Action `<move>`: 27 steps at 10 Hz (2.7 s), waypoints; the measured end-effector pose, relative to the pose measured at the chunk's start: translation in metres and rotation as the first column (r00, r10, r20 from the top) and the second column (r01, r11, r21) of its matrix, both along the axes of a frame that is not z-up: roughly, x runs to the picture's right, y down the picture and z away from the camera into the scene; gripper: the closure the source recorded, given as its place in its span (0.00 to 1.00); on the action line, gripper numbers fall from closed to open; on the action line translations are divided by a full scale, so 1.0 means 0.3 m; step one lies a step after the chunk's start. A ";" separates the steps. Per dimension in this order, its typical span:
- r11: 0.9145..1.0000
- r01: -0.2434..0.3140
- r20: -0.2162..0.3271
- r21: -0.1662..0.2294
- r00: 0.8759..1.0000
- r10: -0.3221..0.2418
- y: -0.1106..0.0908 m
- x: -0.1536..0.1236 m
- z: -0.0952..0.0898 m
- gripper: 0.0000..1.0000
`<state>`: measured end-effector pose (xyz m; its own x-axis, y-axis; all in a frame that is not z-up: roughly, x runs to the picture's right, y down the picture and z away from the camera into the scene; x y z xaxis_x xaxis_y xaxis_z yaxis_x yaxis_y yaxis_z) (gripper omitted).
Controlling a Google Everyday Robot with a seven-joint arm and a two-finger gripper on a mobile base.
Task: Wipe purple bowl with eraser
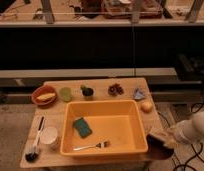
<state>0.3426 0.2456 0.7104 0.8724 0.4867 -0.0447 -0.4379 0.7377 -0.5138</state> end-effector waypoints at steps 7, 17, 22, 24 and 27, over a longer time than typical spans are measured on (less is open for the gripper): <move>0.994 0.107 0.048 -0.024 0.993 -0.106 0.092 -0.100 -0.084 1.00; 0.999 0.004 -0.051 -0.031 0.999 -0.005 0.078 0.118 -0.115 1.00; 1.000 -0.016 -0.066 -0.013 0.998 0.015 0.004 0.129 -0.045 1.00; 1.000 -0.002 -0.056 -0.012 0.998 0.002 -0.002 0.108 -0.019 1.00; 1.000 0.030 -0.038 0.000 0.999 -0.030 -0.006 0.060 -0.018 1.00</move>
